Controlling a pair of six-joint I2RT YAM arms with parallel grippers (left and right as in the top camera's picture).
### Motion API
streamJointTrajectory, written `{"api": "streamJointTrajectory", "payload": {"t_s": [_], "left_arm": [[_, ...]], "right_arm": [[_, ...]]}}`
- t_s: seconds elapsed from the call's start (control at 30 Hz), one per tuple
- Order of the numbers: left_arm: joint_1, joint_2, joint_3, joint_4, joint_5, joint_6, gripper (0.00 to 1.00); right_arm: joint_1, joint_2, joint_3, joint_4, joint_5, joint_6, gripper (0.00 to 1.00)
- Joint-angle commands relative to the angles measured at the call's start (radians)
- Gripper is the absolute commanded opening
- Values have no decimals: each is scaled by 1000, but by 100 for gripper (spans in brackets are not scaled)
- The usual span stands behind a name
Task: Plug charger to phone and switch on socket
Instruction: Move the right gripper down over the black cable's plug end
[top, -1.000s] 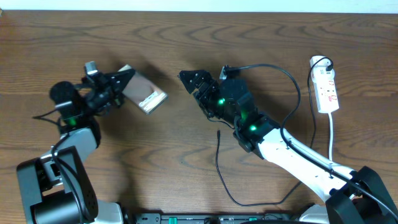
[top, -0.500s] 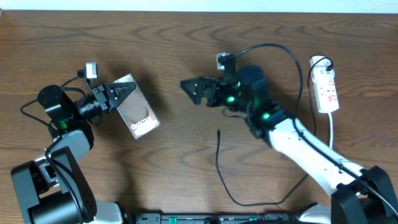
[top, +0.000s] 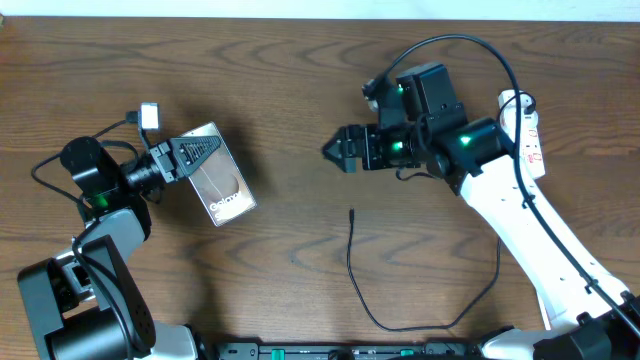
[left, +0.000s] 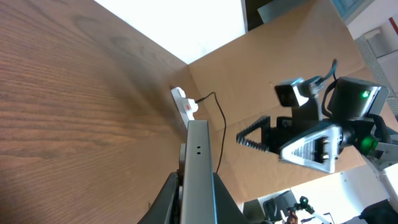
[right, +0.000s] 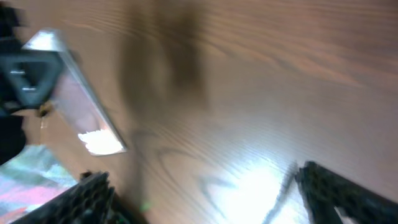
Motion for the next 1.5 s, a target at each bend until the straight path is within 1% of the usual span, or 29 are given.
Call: {"api": "streamJointTrajectory", "payload": {"t_s": [0.0, 0.07, 0.1, 0.17, 0.23, 0.3, 0.33, 0.4, 0.47, 0.6, 0.63, 0.7, 0.87, 1.13, 1.47], "left_arm": [[3, -18, 19, 6, 28, 14, 8], [3, -18, 19, 6, 27, 14, 8], [3, -18, 19, 6, 27, 14, 8], [3, -18, 19, 6, 27, 14, 8], [3, -18, 19, 5, 28, 13, 8], [3, -18, 19, -2, 28, 13, 8], [3, -18, 19, -2, 28, 13, 8], [3, -18, 19, -2, 27, 13, 7], [3, -18, 19, -2, 27, 13, 8], [3, -18, 19, -2, 27, 13, 8], [3, -18, 19, -2, 27, 13, 8], [3, -18, 19, -2, 27, 13, 8], [3, -18, 19, -2, 28, 13, 8], [3, -18, 19, -3, 27, 8, 8], [3, -18, 19, -3, 28, 5, 8]], "right_arm": [[2, 15, 11, -86, 166, 94, 84], [17, 37, 11, -135, 208, 107, 85], [29, 56, 11, -153, 216, 115, 92], [47, 90, 11, -165, 217, 124, 94], [73, 144, 11, -169, 217, 146, 98], [96, 203, 11, -171, 217, 182, 98], [108, 237, 11, -170, 216, 203, 98], [125, 290, 11, -169, 217, 231, 90], [135, 330, 11, -166, 217, 261, 86], [135, 364, 11, -163, 218, 319, 59], [135, 364, 11, -163, 218, 323, 57], [139, 367, 11, -164, 218, 323, 57], [171, 368, 9, -163, 258, 323, 63], [224, 368, 5, -168, 312, 365, 61], [229, 369, -23, -173, 357, 401, 62]]}}
